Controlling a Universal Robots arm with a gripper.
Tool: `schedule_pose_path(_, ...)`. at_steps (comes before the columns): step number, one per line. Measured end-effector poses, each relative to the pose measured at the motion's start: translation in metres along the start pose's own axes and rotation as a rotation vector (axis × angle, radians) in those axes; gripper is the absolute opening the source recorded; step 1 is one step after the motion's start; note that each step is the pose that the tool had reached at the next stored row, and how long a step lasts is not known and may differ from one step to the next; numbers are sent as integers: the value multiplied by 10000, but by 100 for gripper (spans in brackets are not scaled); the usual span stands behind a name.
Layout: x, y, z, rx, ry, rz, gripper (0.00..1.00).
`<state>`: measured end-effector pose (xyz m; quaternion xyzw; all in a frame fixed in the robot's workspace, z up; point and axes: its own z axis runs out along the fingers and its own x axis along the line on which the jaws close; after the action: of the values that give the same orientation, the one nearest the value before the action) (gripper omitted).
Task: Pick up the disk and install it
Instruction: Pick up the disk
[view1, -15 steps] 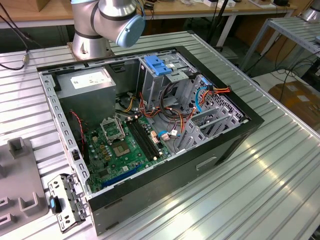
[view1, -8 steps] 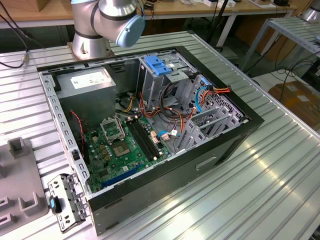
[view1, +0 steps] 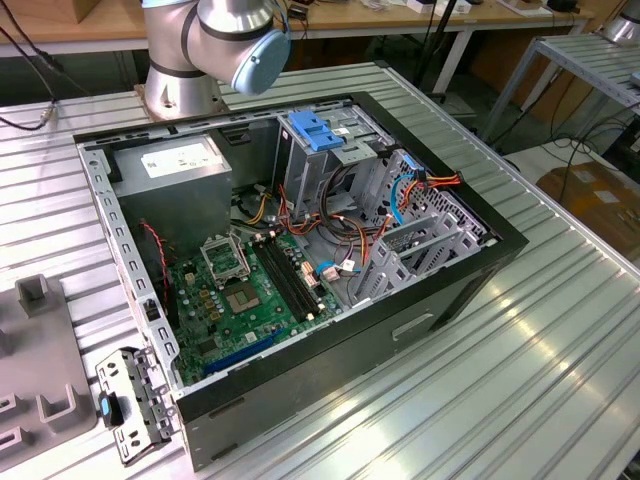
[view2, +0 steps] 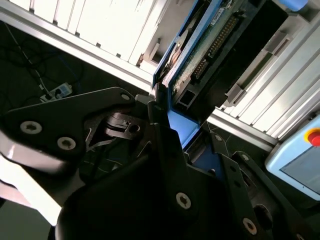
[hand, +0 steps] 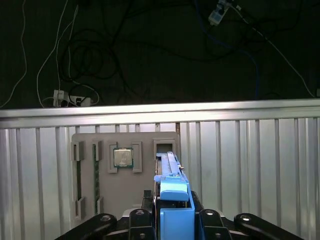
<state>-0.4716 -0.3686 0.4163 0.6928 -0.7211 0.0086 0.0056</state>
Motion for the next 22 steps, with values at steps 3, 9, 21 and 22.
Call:
schedule_pose_path(3, 1, 0, -56, 0, 0, 0, 37)
schedule_pose_path(9, 3, -1, -174, 0, 0, 0, 37)
schedule_pose_path(21, 9, -2, -434, 0, 0, 0, 37)
schedule_pose_path(22, 9, -2, -453, 0, 0, 0, 37)
